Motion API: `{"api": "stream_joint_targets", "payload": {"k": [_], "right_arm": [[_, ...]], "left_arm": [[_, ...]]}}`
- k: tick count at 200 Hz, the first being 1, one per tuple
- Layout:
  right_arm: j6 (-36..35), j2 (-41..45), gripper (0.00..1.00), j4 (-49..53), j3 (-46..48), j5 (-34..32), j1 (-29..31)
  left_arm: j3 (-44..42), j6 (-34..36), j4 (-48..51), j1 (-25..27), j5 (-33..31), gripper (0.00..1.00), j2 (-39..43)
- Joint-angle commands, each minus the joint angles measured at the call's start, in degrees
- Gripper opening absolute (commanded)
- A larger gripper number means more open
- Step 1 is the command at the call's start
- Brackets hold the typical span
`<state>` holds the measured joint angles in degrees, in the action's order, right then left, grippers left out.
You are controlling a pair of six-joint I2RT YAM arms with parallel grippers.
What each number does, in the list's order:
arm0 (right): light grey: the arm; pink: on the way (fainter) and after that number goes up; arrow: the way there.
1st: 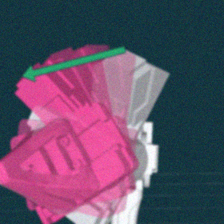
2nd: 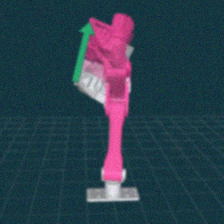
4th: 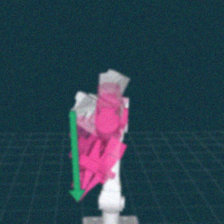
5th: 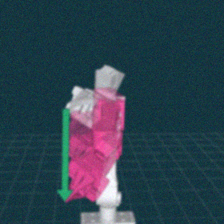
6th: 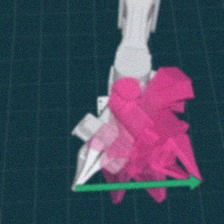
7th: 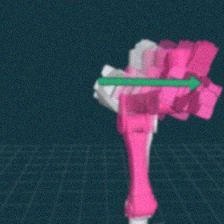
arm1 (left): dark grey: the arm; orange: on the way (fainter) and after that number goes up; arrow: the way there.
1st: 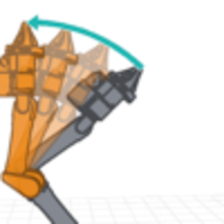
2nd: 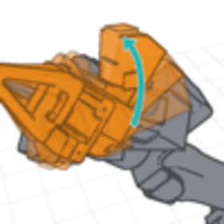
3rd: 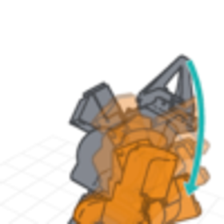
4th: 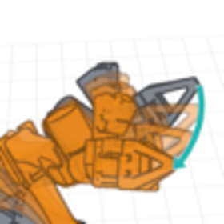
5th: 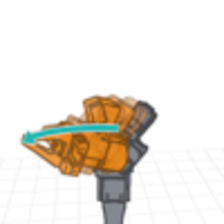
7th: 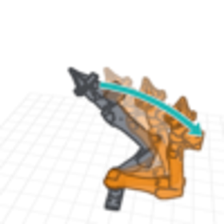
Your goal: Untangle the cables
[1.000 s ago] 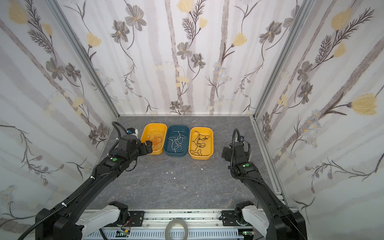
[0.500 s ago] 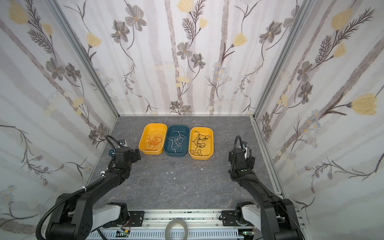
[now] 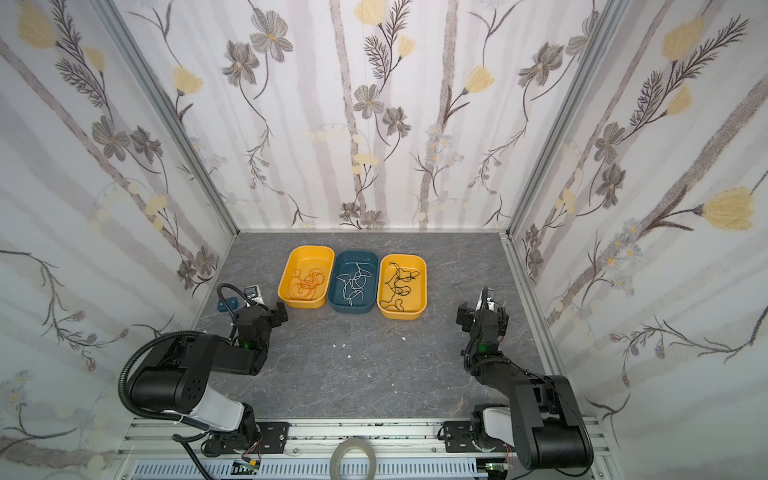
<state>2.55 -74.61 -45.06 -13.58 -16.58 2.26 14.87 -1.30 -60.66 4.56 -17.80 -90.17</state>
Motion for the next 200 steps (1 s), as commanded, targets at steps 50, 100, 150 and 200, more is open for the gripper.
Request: {"api": "stream_joint_targets", "payload": {"k": [50,100,150,200], "right_arm": [[0.49,-12.48,0.99,-6.29,-7.71,6.78,-2.26],[0.10,-12.14,0.99,-6.17,-7.34,7.03,-2.16],[0.09,-12.22,0.99,-6.01,-7.42,7.00,-2.17],[0.22,-12.36,0.99,-4.99,-8.00,7.48,-2.25]], "left_arm": [[5.77,0.68,4.21,-0.34,1.07,1.00,-0.21],[6.53,-1.24,6.61,-2.37,4.06,1.00,0.31],[6.45,-1.10,6.41,-2.36,3.95,1.00,0.26],[6.41,-1.07,6.40,-2.36,4.00,1.00,0.32]]}}
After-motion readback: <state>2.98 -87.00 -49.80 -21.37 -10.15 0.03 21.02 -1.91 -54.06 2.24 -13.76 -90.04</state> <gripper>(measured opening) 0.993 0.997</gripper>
